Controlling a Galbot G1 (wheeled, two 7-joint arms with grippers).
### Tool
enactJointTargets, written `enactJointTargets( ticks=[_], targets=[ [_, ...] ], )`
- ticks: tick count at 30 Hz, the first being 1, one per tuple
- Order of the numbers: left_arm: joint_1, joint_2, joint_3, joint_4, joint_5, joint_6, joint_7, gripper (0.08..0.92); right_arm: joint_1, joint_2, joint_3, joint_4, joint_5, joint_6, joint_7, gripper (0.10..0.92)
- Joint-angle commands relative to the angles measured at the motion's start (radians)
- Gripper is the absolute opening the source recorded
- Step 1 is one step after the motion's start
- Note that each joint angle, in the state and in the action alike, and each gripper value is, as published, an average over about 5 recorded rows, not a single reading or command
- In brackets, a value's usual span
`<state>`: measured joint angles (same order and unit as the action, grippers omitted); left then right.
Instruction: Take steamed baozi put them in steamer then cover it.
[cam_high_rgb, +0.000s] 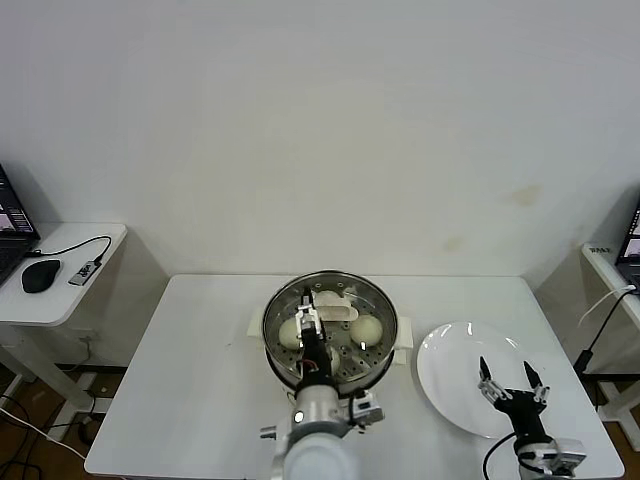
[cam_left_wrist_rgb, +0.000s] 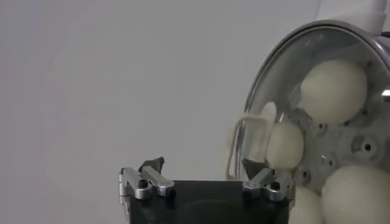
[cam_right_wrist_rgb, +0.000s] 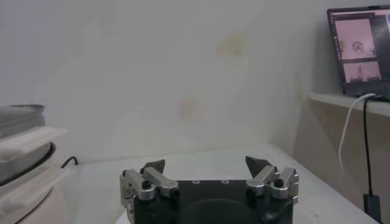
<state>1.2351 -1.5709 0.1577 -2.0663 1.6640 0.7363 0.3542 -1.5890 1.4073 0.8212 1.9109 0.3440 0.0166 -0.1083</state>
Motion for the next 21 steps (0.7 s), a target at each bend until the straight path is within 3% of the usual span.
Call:
enactJointTargets(
  ticks=[1,8,16,21],
  targets=[
    [0.013,0.079,-0.195,-0.133,-0.374,-0.116,-0.174,0.823,0.001,-0.005,-0.010,0.002,0.004,0.004,0.001,0.823],
    [0.026,0.136,-0.320,-0.127,-0.637,-0.192,-0.303,0.823,-0.001,-0.015,-0.017,0.012,-0.001,0.022,0.003,0.823],
    [0.047,0.153,-0.492,-0.028,-0.926,-0.375,-0.464,0.823,-0.007,-0.047,-0.030,0.030,0.000,0.057,0.000,0.823],
    [0.077,0.135,-0.590,0.009,-1.106,-0.434,-0.489,0.823,-0.034,-0.068,-0.044,0.043,-0.001,0.072,0.003,0.823]
  ],
)
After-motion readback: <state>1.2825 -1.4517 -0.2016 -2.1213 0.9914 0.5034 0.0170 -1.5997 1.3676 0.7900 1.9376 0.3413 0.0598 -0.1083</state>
